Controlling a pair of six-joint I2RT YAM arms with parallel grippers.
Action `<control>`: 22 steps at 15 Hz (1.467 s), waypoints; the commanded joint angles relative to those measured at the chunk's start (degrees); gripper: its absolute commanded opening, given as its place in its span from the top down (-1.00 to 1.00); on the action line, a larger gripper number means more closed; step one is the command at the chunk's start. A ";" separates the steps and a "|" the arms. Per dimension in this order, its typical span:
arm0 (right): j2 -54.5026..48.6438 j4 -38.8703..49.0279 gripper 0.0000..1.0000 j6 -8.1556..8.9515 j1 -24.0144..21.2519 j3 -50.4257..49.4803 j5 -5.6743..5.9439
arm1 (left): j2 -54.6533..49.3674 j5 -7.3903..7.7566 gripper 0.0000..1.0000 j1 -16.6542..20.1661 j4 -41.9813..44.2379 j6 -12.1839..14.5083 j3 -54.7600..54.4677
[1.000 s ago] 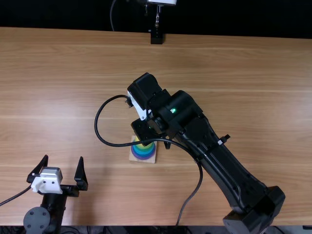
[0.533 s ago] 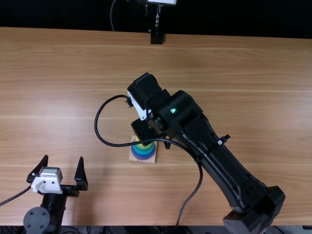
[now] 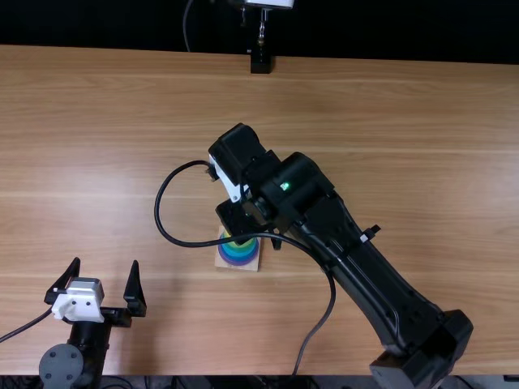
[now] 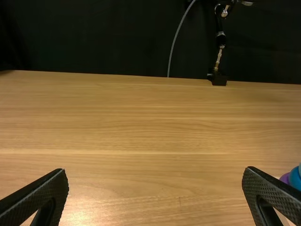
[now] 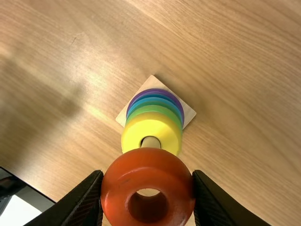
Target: Build the Hanoi tower: stack the rings onto the peg from bottom to top in this color order: purple, dark blue, light blue, dark green, light green, yellow, orange.
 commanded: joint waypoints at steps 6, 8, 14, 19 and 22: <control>0.78 -0.05 1.00 0.19 1.41 -0.36 0.30 | -0.62 -0.01 -1.00 0.70 -0.22 0.42 -2.11; 0.87 -0.05 1.00 0.19 1.41 -0.63 0.30 | -0.62 -0.01 -1.00 0.70 -0.22 0.42 -2.11; 3.42 -0.15 -0.88 -0.02 1.41 -0.63 0.94 | -0.62 -0.01 -1.00 0.70 -0.22 0.42 -2.11; 3.42 0.16 -1.00 0.09 1.15 -0.10 0.83 | -0.62 -0.01 -1.00 0.70 -0.22 0.42 -2.11; 2.98 8.39 -1.00 0.19 0.80 -0.19 0.72 | -0.62 -0.01 -1.00 0.70 -0.22 0.42 -2.11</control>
